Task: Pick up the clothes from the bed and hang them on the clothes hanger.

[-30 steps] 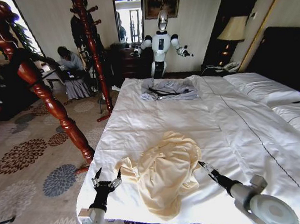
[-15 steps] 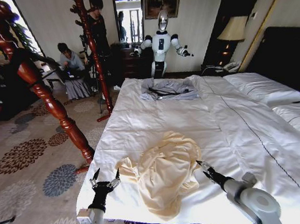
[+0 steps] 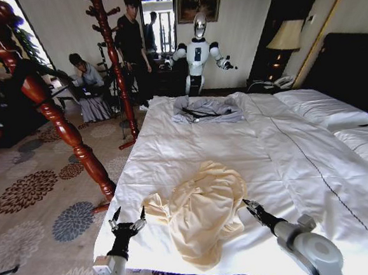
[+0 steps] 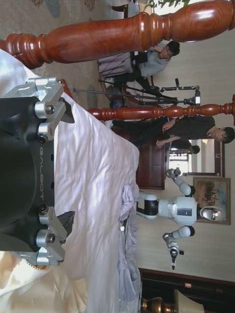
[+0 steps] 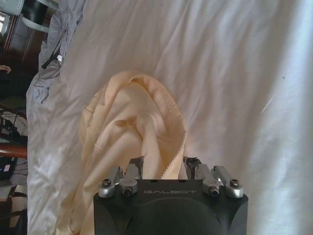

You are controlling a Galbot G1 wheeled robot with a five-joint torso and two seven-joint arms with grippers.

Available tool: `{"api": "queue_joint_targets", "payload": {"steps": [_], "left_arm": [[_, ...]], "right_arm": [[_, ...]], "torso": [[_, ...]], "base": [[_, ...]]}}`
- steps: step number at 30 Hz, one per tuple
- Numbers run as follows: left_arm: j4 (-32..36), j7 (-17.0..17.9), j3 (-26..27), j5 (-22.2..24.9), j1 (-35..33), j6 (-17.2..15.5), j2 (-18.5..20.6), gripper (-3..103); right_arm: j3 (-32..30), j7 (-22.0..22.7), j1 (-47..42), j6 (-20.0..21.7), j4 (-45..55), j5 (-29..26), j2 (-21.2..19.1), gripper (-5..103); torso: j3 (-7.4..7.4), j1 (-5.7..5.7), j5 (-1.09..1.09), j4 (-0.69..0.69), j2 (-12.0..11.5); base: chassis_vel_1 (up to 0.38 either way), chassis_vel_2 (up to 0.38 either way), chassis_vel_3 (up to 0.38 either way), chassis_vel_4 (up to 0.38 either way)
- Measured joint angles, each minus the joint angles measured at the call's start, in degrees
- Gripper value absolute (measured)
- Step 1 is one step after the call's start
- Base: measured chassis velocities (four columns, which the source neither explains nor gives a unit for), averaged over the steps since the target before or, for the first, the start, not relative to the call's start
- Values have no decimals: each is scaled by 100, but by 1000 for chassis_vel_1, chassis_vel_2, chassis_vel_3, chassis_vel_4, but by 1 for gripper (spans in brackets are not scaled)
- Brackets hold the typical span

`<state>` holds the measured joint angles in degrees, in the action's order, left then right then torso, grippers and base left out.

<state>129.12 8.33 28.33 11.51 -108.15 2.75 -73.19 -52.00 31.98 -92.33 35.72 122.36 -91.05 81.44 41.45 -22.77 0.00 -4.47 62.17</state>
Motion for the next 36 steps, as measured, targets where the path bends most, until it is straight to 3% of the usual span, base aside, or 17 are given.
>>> {"api": "queue_joint_targets", "payload": {"steps": [23, 25, 28, 30, 33, 36], "left_arm": [[-46, 4, -11, 2, 10, 13, -62, 100], [-45, 5, -10, 3, 10, 13, -63, 100], [-46, 9, -7, 5, 10, 13, -62, 100], [-51, 23, -7, 6, 13, 13, -61, 100], [-71, 87, -22, 12, 32, 6, -66, 100], [-81, 101, -47, 13, 40, 2, -75, 100]], "right_arm": [[217, 61, 63, 13, -218, 210, -25, 38], [221, 65, 68, 13, -225, 210, -28, 34], [267, 69, 32, 23, -218, 216, -39, 18], [293, 81, 26, 18, -209, 267, -39, 18], [402, 129, 13, -73, -202, 478, -24, 3], [440, 144, 11, -96, -187, 509, -6, 1]], "torso": [[0, 0, 0, 1, 0], [0, 0, 1, 1, 0], [0, 0, 1, 0, 0], [0, 0, 0, 0, 0], [0, 0, 0, 0, 0], [0, 0, 1, 0, 0]], "base": [[0, 0, 0, 0], [0, 0, 0, 0], [0, 0, 0, 0], [0, 0, 0, 0], [0, 0, 0, 0], [0, 0, 0, 0]]}}
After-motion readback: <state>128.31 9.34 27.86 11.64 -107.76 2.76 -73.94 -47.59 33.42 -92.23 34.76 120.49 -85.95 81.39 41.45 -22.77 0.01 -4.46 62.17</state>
